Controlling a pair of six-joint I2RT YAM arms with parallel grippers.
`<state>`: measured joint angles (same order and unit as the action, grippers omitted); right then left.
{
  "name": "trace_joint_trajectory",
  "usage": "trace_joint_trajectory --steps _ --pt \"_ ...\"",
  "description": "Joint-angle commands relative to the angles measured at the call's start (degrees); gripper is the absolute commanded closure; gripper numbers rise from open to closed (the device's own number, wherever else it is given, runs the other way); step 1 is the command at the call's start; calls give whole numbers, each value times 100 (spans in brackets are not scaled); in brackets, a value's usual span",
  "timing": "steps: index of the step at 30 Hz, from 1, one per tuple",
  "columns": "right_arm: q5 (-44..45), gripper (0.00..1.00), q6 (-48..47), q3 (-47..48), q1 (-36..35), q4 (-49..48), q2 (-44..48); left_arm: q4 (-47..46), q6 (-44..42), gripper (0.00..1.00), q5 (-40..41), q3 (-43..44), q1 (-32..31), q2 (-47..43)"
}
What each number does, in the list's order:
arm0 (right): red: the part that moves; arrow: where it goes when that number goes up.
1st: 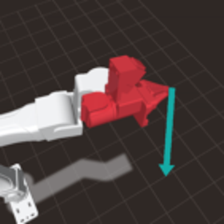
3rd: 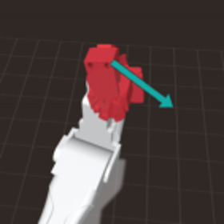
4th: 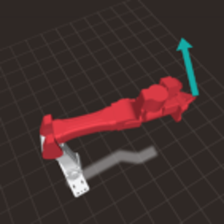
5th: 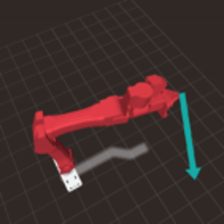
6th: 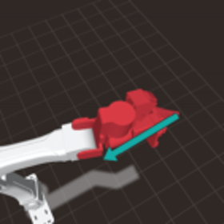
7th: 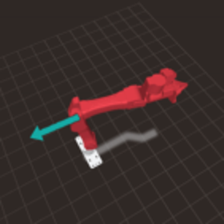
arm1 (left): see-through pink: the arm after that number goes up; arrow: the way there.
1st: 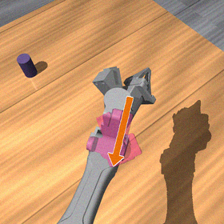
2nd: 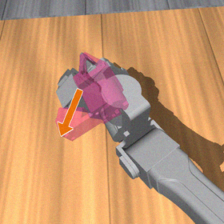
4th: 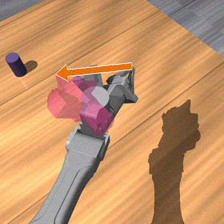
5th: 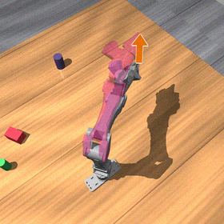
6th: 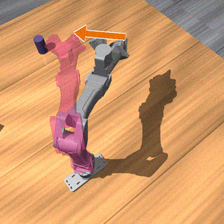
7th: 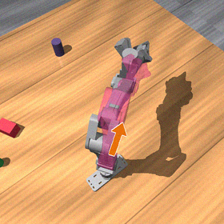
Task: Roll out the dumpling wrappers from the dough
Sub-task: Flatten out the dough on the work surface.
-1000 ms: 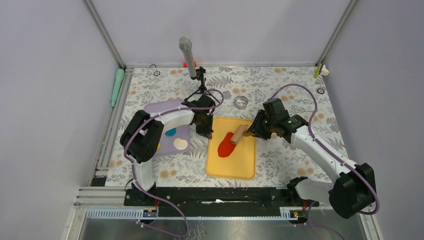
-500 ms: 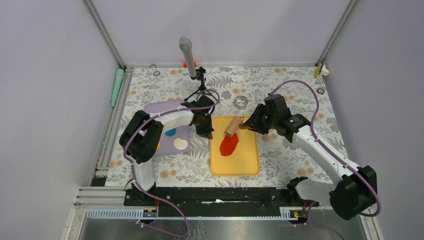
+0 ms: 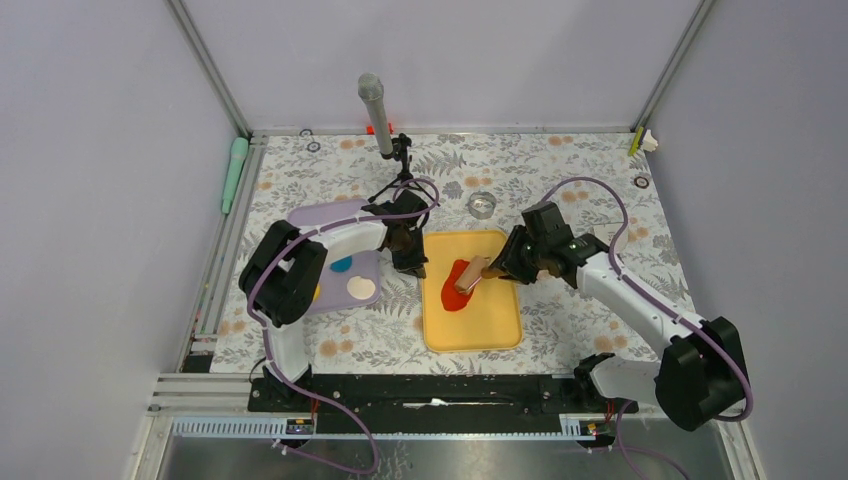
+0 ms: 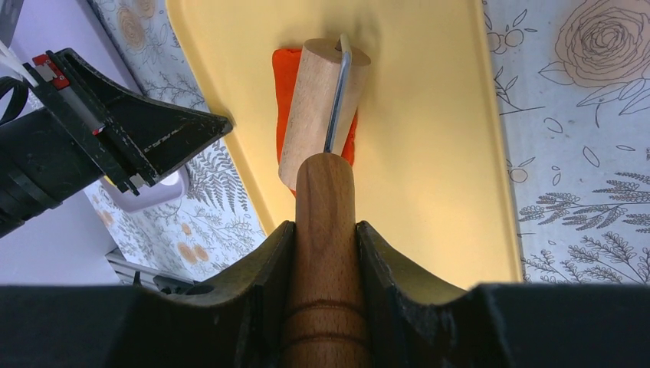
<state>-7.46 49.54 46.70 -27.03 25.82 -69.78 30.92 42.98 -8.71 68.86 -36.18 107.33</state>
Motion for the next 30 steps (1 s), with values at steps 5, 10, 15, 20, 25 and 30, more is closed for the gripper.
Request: trace_joint_trajectory --steps 5,10,15,20,25,30 --pt "509 100 -89 298 -39 184 -525 -271 -217 100 -151 -141 -64 177" --pt "539 100 60 255 -40 -158 -854 -332 -264 100 -235 -104 -57 248" --pt "606 100 48 71 -40 -237 -921 -349 -242 100 -256 -68 -51 304" --pt "717 100 -19 -201 -39 109 -614 -412 -126 100 -265 -128 12 273" --pt "956 100 -189 -468 -40 674 -42 -675 156 100 -398 -381 170 133" --pt "942 100 -383 -317 -35 1180 336 -666 146 100 -468 -364 249 191"
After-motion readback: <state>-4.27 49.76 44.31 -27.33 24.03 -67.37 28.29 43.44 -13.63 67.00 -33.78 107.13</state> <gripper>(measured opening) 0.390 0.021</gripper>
